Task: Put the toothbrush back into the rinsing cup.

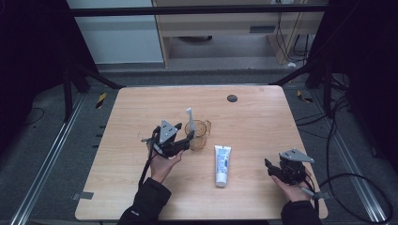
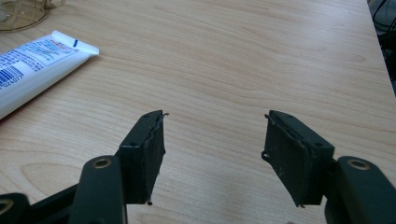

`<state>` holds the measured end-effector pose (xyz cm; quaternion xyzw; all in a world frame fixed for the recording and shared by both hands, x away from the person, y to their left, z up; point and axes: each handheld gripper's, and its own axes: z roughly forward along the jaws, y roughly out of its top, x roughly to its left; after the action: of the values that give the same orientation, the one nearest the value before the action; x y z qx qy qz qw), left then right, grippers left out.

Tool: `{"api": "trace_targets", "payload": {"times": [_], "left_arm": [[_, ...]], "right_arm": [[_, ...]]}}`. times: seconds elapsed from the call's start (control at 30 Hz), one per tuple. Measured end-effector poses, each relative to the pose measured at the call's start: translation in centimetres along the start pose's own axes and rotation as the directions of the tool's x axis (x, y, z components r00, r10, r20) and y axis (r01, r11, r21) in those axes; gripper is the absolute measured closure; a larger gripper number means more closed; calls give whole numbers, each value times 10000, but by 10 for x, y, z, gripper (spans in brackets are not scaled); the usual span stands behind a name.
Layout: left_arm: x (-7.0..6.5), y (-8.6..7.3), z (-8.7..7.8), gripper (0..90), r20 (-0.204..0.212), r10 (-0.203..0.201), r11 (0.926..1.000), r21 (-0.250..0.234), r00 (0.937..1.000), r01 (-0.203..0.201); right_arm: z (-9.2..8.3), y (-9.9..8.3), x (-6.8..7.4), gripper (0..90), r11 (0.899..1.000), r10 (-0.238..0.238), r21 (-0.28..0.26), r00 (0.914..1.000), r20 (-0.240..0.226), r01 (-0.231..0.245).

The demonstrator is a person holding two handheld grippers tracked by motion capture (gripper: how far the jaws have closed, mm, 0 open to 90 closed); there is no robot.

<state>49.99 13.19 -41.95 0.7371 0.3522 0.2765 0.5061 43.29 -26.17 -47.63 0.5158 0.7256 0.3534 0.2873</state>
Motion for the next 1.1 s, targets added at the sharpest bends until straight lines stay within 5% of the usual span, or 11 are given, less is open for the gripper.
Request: {"api": "trace_targets", "payload": {"times": [0.17,0.33,0.87,1.1], "left_arm": [[2,3,-2,391,47,587,9964,604,9983,-589],[10,-8,-13,388,-9,629,9924,1059,9980,-624],[46,-57,-87,404,-868,199,9825,1860,9960,-35],[53,-75,-112,407,-1310,86,9700,2420,9913,236]], "right_arm": [[-2,1,2,375,9999,78,-124,10000,-9,-78],[-5,3,3,375,9996,89,-270,10000,-46,-90],[-7,9,16,366,9994,-19,-342,9989,-473,3],[-9,16,27,366,9988,-154,-465,9973,-714,121]]}}
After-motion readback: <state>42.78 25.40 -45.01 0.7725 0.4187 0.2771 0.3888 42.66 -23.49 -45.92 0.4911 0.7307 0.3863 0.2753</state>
